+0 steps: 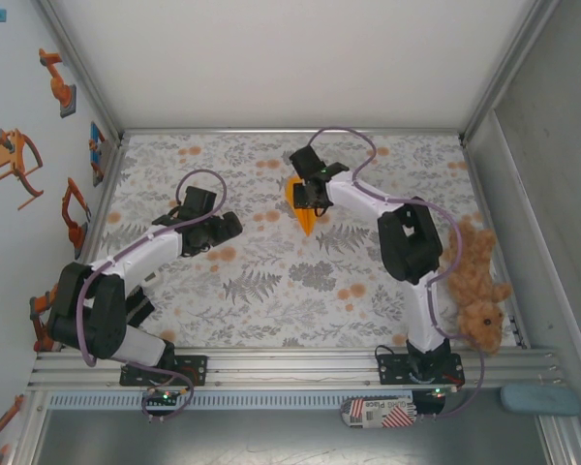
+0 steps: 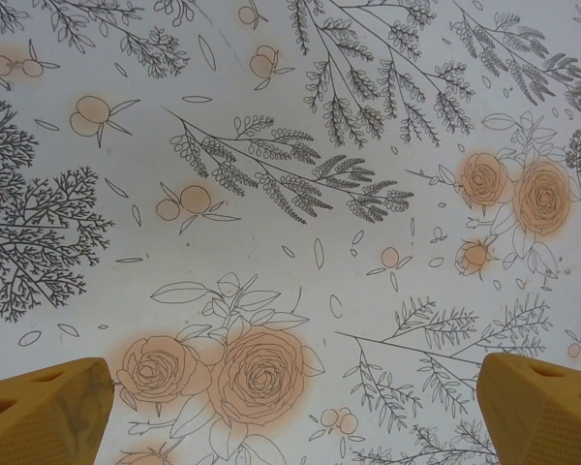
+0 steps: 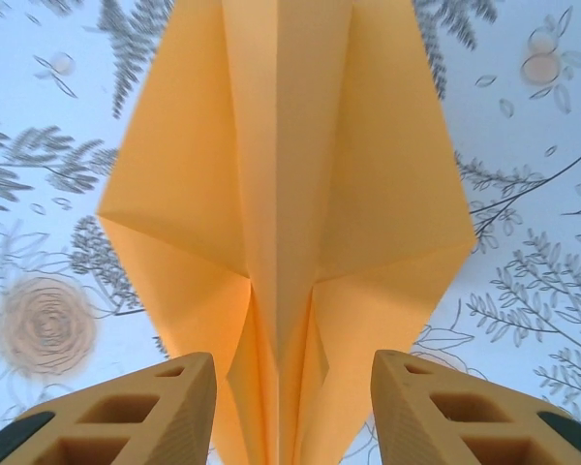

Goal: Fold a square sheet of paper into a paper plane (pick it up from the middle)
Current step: Move the paper plane to the center of the table, then reset both arms

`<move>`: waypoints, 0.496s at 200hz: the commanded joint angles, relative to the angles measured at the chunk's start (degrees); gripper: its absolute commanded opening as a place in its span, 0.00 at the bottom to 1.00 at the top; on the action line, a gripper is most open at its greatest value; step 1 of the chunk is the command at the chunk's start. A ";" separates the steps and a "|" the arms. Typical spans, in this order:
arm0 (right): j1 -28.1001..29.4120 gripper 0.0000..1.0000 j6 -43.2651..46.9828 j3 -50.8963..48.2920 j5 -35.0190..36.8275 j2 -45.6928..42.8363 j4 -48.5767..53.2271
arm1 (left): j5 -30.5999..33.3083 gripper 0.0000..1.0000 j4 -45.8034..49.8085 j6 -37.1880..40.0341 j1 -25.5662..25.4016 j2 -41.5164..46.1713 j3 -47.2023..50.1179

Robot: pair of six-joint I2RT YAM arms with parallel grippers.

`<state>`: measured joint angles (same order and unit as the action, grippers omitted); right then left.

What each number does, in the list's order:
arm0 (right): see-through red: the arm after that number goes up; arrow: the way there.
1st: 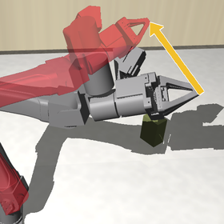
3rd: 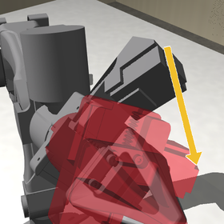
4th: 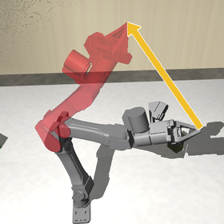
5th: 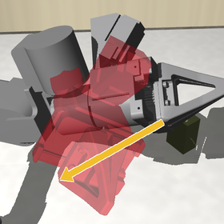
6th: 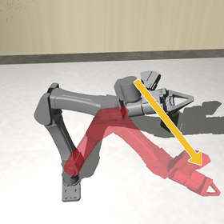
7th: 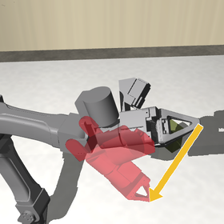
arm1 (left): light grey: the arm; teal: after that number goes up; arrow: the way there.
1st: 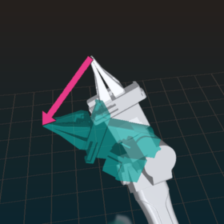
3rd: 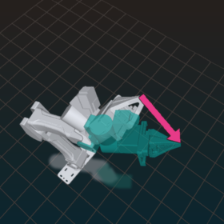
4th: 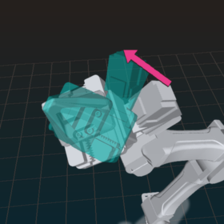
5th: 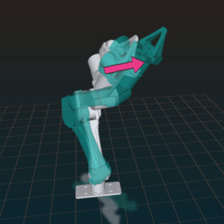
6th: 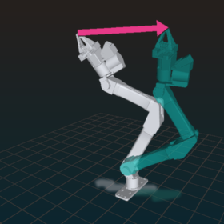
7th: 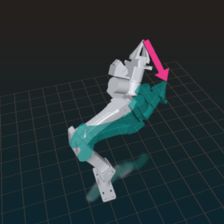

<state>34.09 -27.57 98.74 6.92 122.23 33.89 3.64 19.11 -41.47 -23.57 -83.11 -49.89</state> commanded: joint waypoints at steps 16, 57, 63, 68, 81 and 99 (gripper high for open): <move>-0.54 0.48 -0.25 -2.52 3.17 -9.76 1.22 | 4.17 0.96 3.74 2.94 0.19 5.26 -3.34; -1.94 0.61 1.30 -13.50 15.57 -24.21 -2.14 | 15.69 0.96 1.78 6.88 1.19 13.65 -1.06; -2.37 0.63 1.81 -15.64 17.44 -26.56 -2.98 | 17.71 0.96 0.51 7.37 1.54 14.97 -0.08; -2.80 0.66 2.34 -17.52 19.34 -28.47 -3.57 | 19.43 0.96 -0.76 7.81 1.87 15.98 0.93; -4.17 0.74 3.74 -22.52 23.10 -33.07 -5.68 | 22.43 0.96 -3.29 9.15 3.11 18.36 3.17; -6.73 0.99 4.64 -29.07 28.30 -38.26 -8.31 | 27.72 0.96 -7.78 11.86 4.37 21.12 6.75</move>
<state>30.24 -25.12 76.82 23.68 88.77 29.08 21.17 16.64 -34.63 -20.73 -64.75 -47.55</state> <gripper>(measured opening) 0.883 0.962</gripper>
